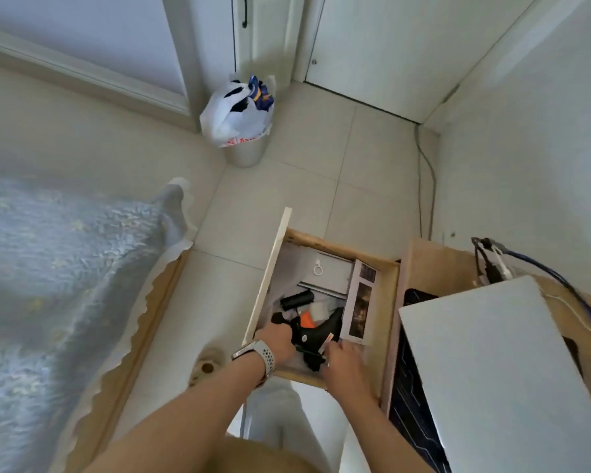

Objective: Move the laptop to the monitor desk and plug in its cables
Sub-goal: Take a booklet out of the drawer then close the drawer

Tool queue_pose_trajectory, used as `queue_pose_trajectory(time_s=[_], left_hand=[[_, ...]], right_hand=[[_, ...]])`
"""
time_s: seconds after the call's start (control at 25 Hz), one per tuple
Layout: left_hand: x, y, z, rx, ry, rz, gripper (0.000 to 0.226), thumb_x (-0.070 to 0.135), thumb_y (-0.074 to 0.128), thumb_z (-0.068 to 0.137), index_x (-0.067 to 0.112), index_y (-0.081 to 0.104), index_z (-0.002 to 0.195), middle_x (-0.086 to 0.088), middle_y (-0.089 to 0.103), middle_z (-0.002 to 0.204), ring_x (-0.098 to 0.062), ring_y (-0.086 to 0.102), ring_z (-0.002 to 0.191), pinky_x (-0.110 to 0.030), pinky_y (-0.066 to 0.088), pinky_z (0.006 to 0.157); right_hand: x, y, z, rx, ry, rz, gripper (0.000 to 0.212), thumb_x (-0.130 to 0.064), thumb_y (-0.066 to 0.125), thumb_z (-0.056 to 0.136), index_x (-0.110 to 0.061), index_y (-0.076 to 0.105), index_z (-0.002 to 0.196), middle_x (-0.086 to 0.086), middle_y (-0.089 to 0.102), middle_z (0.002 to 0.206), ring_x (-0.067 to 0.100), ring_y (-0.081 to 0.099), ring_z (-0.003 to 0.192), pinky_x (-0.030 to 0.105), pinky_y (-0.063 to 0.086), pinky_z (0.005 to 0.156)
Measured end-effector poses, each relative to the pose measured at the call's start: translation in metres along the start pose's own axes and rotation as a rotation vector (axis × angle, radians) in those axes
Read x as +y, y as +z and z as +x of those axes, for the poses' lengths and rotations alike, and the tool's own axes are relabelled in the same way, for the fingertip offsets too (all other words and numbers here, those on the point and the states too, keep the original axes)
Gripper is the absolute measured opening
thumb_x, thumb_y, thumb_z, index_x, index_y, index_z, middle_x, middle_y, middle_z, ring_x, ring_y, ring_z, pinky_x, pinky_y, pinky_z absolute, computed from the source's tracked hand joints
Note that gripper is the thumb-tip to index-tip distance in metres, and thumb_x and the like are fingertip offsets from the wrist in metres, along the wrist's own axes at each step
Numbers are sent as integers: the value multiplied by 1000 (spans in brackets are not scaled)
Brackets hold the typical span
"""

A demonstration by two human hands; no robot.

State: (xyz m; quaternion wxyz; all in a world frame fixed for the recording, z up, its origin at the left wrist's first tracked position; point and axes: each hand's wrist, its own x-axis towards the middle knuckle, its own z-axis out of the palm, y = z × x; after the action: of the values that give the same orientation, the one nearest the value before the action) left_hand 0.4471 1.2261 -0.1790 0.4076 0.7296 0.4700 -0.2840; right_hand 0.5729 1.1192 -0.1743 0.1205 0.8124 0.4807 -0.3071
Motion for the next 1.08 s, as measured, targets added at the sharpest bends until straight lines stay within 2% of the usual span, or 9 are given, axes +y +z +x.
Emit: queue_pose_trajectory(time_s=[0.12,0.24,0.4,0.56,0.64,0.72,0.84,0.96,1.08], left_hand=[[-1,13,4,-20,-50,21,26,23,48,89,8,62,106,-13,67,111,-33,63,104,-35,48,84],[-2,20,5,-21,-94,18,29,29,48,90,9,61,107,-14,66,110,-33,63,103,-35,49,83],[-2,17,7,-35,-107,-21,27,28,50,87,9,60,103,-13,67,107,-33,64,100,-34,49,79],[1,12,3,-3,-59,-97,24,26,48,84,18,53,106,-10,65,104,-32,63,94,-35,52,76],[7,7,-2,57,-20,-141,25,27,48,84,25,53,109,-8,64,101,-30,64,91,-38,55,78],[16,0,-5,114,66,-98,27,27,46,87,29,56,112,-7,66,102,-29,64,90,-40,56,79],[31,-11,-11,201,211,5,28,31,46,93,29,58,118,-7,68,105,-29,65,94,-36,54,78],[37,-14,-25,228,355,86,24,31,47,94,23,60,113,-7,68,104,-28,65,95,-33,51,73],[28,-13,-45,193,459,109,20,31,48,94,19,63,102,-9,69,98,-29,65,91,-38,54,74]], right_hand=[[4,7,22,-103,-32,-99,46,-35,58,88,-17,49,129,9,50,126,27,43,119,37,44,96],[3,17,29,-157,-24,-162,53,-34,56,89,-13,43,137,13,46,131,29,39,123,37,42,98],[3,18,32,-101,-32,-126,30,-21,52,90,-15,57,120,10,50,122,28,44,116,35,44,88],[9,-1,28,-48,-27,267,3,-22,60,86,-20,63,87,4,53,99,23,53,96,27,45,76],[11,-21,23,21,24,572,9,-19,64,84,-24,60,78,0,53,91,17,56,82,19,43,66],[9,-43,12,122,67,818,9,-14,64,84,-21,62,78,1,55,89,12,56,77,15,43,62],[4,-63,-9,279,91,1005,9,-13,64,83,-21,64,79,1,58,86,9,56,78,18,44,69],[0,-76,-35,458,226,1239,10,-12,65,83,-22,66,80,4,64,87,14,59,83,23,47,75],[-10,-84,-71,649,335,1432,12,-11,64,85,-21,66,80,3,66,87,14,60,84,24,48,77]])
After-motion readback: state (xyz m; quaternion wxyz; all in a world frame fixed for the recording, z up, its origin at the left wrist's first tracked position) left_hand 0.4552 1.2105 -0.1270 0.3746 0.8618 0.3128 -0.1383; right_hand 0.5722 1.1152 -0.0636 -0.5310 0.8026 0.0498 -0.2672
